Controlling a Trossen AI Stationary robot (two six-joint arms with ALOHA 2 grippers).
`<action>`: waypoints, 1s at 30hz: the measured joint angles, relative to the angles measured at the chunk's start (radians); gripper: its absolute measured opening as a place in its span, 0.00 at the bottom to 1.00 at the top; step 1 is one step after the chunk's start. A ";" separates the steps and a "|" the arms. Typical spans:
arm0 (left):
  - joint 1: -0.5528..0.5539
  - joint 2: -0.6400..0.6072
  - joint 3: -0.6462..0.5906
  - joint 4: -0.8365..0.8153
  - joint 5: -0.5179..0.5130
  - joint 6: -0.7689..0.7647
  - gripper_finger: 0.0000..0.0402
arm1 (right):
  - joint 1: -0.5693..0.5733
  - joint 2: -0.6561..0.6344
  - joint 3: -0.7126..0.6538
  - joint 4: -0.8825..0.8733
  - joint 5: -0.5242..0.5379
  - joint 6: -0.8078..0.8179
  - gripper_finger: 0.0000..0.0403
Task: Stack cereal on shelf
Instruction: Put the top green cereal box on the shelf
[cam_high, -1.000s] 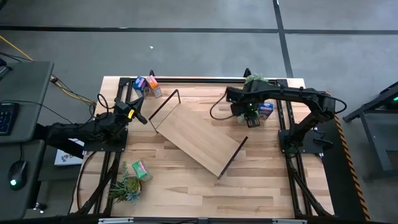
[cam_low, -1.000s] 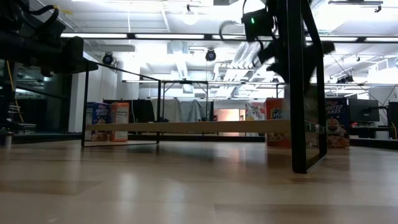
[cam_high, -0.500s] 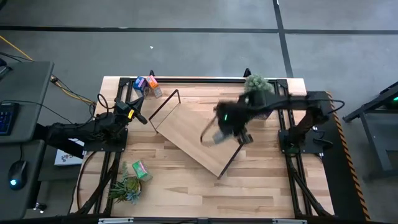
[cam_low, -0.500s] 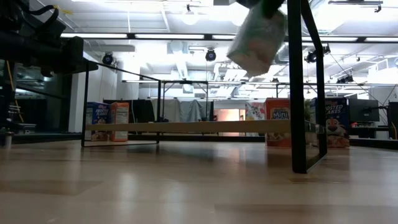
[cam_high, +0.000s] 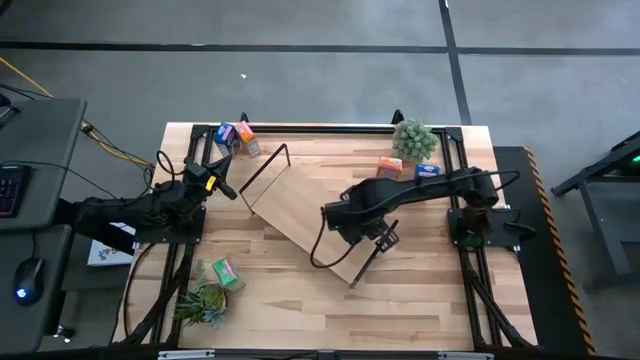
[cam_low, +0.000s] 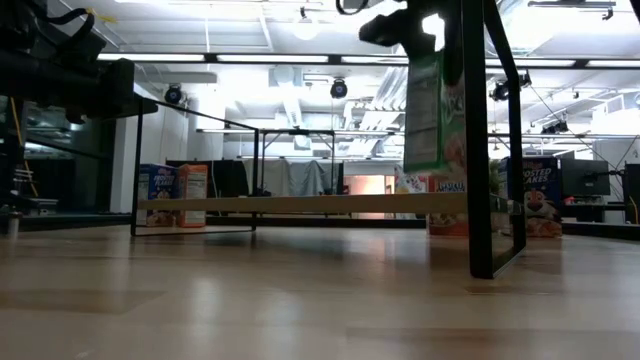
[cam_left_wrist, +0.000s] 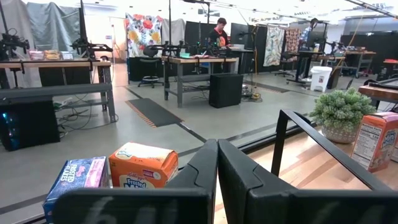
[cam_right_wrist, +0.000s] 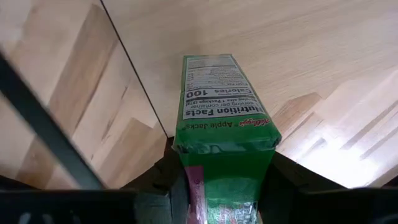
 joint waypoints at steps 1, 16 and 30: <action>0.000 0.000 0.000 0.000 0.000 0.000 0.01 | 0.000 0.005 0.000 0.000 0.002 -0.006 0.33; 0.000 0.000 0.000 0.000 0.000 0.000 0.01 | 0.000 0.044 0.000 0.012 -0.026 -0.029 0.33; 0.000 0.000 0.000 0.000 0.000 0.000 0.01 | 0.002 0.044 0.000 0.028 -0.039 0.023 0.45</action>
